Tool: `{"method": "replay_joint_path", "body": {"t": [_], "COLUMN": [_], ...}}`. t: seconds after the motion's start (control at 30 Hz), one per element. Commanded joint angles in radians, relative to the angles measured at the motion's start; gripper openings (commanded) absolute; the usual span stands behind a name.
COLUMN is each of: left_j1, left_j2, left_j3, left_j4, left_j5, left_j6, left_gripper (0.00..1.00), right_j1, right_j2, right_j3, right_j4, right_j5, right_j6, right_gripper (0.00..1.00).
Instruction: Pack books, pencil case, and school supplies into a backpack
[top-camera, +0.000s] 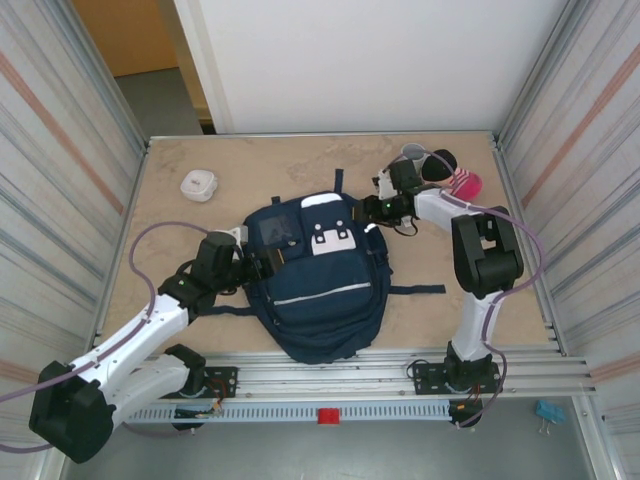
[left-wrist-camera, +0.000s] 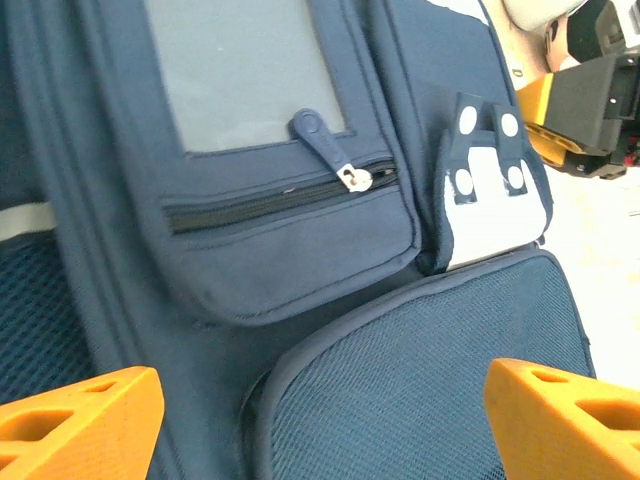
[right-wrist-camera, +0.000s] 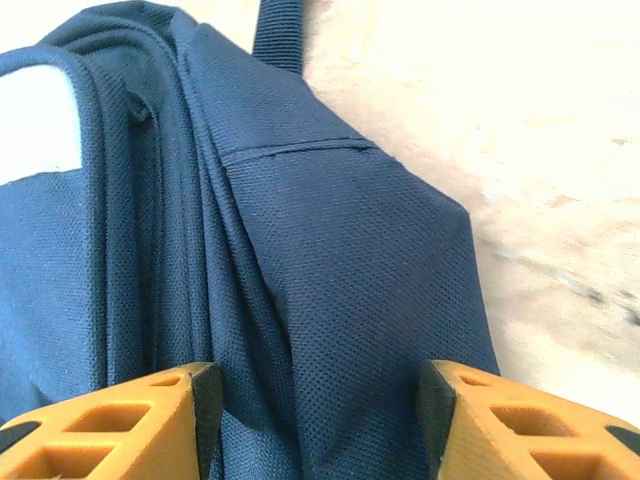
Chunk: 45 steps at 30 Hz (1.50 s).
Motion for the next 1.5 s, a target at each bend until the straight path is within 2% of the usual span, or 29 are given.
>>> {"method": "replay_joint_path", "body": {"t": [0.0,0.2,0.33,0.43,0.57,0.7,0.9,1.07,1.47], "left_j1": [0.003,0.004,0.003,0.003,0.004,0.004,0.005,0.007,0.008], "left_j2": [-0.004,-0.021,-0.013,0.000,0.010,0.016,0.037,0.039,0.099], "left_j3": [0.027,0.032,0.027,0.023,0.031,0.033,0.055,0.066,0.076], "left_j4": [0.014,0.009,0.017,0.036,0.036,0.040,0.028,0.010,0.032], "left_j5": [-0.001,0.019,0.013,0.026,0.028,0.022,0.023,0.017,0.036], "left_j6": [0.005,0.000,0.004,-0.003,0.001,0.001,0.006,0.009,-0.011], "left_gripper": [0.83,0.83,0.84,0.84,0.84,0.84,0.84,0.84,0.84], "right_j1": [0.021,0.017,-0.024,-0.064,-0.095,-0.116,-0.119,-0.131,-0.158], "right_j2": [0.028,-0.125,-0.229,-0.236,-0.194,-0.098,0.057,0.114,0.215], "right_j3": [0.038,0.023,-0.003,0.016,0.060,0.136,0.252,0.303,0.373], "right_j4": [0.028,-0.026,-0.101,-0.198,-0.290,-0.352,-0.395,-0.396,-0.429], "right_j5": [0.010,0.042,0.068,0.124,0.212,0.248,0.320,0.403,0.345], "right_j6": [0.063,0.029,-0.025,-0.094,-0.183,-0.246,-0.310,-0.349,-0.403], "right_gripper": [0.56,0.57,0.59,0.59,0.60,0.63,0.64,0.65,0.64]}}
